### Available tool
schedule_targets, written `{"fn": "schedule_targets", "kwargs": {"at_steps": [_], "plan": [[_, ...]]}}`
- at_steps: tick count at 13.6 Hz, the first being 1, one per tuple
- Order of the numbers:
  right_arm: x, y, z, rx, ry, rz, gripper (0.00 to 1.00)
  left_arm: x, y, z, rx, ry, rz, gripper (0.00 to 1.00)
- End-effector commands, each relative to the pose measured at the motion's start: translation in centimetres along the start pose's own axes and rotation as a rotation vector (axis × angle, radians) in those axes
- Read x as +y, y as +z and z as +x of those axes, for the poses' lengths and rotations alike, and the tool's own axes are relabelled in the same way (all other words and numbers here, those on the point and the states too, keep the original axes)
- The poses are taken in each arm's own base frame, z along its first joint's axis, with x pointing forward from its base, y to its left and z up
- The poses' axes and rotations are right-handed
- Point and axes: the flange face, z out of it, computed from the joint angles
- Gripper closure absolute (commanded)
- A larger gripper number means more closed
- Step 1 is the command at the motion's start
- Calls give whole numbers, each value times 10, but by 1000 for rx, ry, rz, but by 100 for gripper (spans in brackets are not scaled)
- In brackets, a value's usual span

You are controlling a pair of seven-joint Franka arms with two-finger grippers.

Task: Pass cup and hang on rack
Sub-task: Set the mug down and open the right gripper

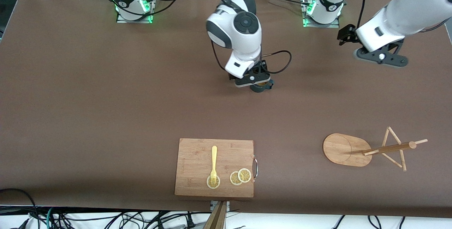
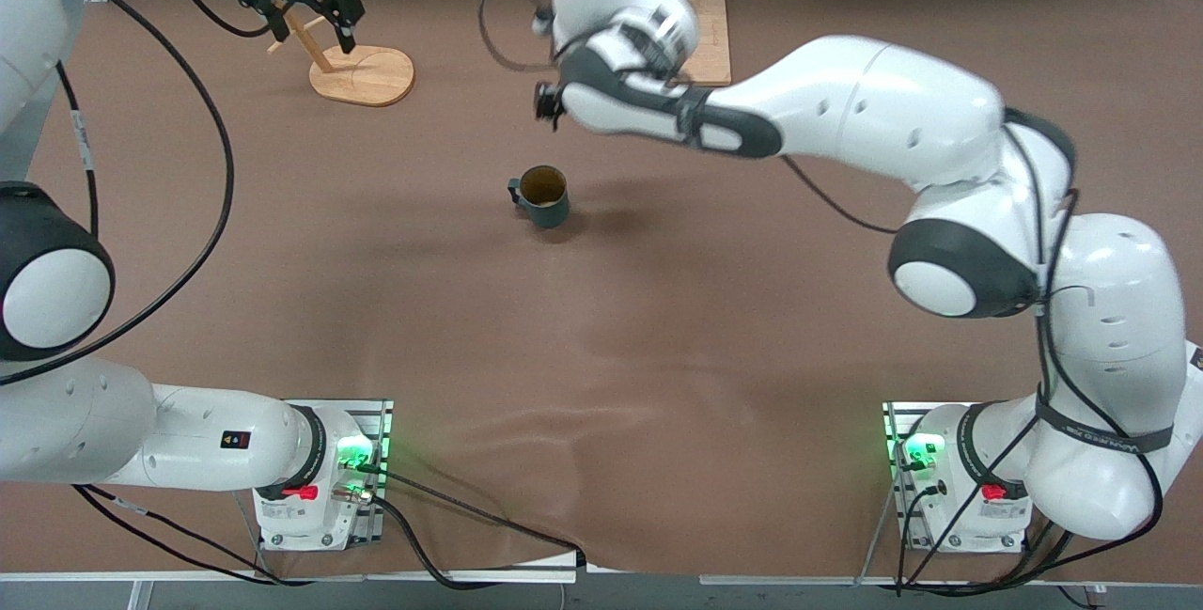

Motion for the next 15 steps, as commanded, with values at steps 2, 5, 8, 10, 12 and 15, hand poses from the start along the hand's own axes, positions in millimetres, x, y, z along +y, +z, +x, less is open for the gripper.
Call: {"fn": "schedule_targets", "kwargs": {"at_steps": [2,5,8,10,12,15], "plan": [[138,-84,55,-47,160,-75,0,29,10,9,-57,210,-9,0],[222,-125,61,-53,180,-71,0,39,43,17,-112,364,-47,0],[326,-159,42,-87,119,-65,0,36,100,34,-89,648,-107,0],[389,-183,13,-116,98,-82,0,41,131,44,-18,793,-115,0],[433,-199,4,-152,79,-85,0,45,159,53,53,892,-132,0],[481,-213,-3,-161,28,-74,0,47,197,63,198,1056,-183,0]]}}
